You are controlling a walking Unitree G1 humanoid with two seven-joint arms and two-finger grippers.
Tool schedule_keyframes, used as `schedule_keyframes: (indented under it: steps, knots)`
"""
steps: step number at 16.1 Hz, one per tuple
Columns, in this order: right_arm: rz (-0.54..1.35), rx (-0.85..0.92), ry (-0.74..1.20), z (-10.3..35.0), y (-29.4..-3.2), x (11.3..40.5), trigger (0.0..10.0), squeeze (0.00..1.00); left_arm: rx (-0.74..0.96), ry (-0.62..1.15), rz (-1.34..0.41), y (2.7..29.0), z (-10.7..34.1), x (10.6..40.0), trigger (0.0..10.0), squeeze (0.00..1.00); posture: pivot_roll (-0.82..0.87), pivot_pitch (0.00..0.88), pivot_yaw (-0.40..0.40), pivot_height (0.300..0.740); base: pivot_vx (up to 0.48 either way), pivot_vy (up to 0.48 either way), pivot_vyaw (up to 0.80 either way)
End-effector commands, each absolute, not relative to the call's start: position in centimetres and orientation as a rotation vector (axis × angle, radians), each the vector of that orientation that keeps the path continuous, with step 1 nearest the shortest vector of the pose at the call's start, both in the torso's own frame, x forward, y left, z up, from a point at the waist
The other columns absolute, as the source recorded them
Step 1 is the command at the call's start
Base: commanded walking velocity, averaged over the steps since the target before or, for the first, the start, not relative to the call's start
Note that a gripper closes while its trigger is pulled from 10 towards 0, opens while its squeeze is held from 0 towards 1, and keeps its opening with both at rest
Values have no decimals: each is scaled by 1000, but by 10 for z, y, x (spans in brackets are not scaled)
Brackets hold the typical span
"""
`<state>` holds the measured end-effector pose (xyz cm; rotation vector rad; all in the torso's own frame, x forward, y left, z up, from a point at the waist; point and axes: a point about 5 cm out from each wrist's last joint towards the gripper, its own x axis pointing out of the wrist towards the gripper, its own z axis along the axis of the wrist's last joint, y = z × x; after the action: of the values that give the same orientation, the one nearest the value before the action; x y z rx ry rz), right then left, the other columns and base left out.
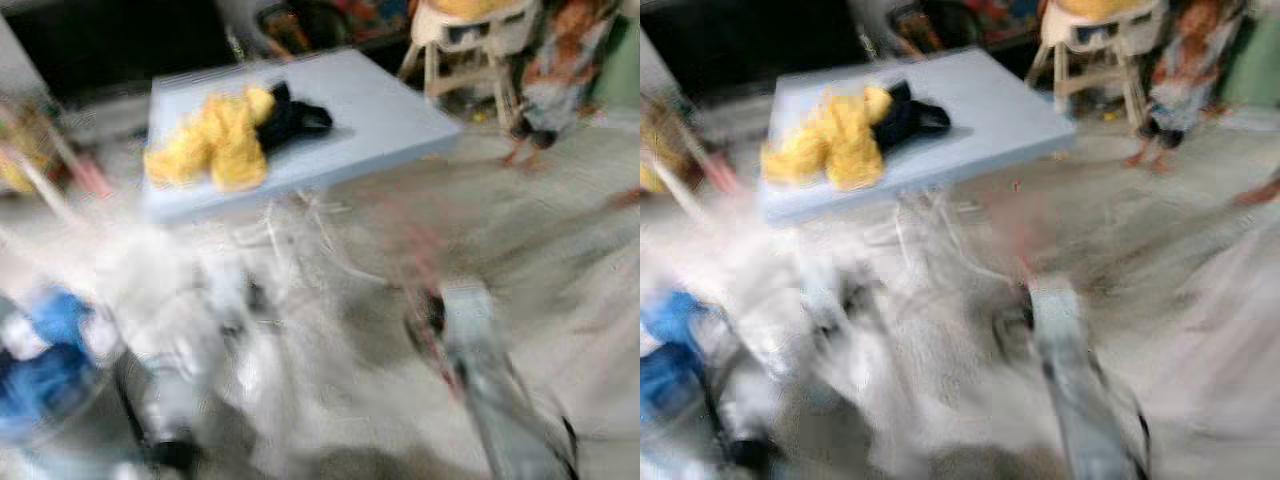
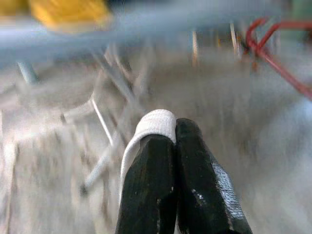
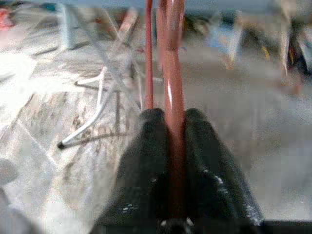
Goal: Hang hanger
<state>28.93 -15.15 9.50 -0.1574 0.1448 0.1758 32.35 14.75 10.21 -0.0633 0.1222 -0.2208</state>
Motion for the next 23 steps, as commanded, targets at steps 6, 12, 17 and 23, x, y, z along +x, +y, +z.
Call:
schedule_keyframes:
  steps: [6,12,17,23]
  knots:
    - [229,-53,111,98,-135,293,10000,0,-102,98,-252,144,96,310,10000,0,-46,0,21,740,0,0,-74]
    - [186,-42,106,95,-142,296,10000,0,-104,103,-341,138,96,312,10000,0,-73,0,71,740,0,0,-763]
    - [132,-38,96,94,-149,287,10000,0,-130,103,-411,127,99,319,10000,0,-118,6,107,740,210,0,-800]
    - [128,-45,96,94,-149,287,10000,0,-125,130,-419,123,93,316,10000,0,-116,7,104,740,367,0,-800]
